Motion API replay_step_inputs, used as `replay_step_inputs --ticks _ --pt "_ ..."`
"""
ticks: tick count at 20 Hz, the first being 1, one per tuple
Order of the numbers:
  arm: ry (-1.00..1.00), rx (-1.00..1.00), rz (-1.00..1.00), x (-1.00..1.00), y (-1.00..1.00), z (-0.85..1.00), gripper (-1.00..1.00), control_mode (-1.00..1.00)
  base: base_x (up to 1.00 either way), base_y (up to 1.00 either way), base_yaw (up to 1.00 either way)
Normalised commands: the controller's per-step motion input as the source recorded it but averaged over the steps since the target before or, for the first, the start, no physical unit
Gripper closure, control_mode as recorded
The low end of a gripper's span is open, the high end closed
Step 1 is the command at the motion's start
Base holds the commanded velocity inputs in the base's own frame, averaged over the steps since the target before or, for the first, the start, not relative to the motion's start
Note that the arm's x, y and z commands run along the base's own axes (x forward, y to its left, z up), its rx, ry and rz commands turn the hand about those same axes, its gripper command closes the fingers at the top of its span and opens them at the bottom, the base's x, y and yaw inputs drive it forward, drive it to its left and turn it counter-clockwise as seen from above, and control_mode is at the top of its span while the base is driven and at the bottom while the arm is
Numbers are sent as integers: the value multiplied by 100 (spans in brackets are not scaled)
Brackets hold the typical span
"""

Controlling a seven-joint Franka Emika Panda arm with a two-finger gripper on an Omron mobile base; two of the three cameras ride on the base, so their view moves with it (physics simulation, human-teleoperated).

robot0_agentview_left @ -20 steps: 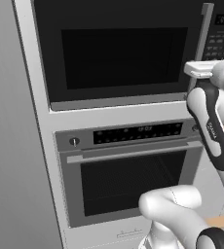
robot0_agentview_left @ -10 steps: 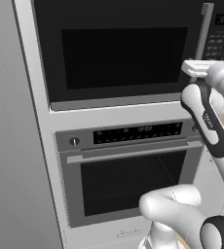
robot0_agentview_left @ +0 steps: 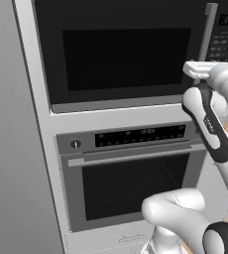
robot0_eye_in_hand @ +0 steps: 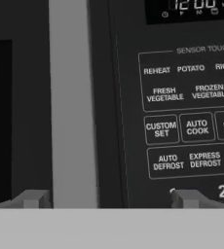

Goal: Open the microwave, place the bowl with waffle inside the microwave, then close the microwave door and turn it on.

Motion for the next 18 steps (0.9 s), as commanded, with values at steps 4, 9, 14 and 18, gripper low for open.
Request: replay_step_inputs --ticks 4,9,14,18 --pt "-3 -3 2 -9 29 0 -100 -100 0 0 0" --pt "0 0 2 0 15 0 -100 -100 0 0 0" --pt "0 0 0 0 0 0 -100 -100 0 0 0" --pt "0 0 0 0 0 0 -100 -100 0 0 0"
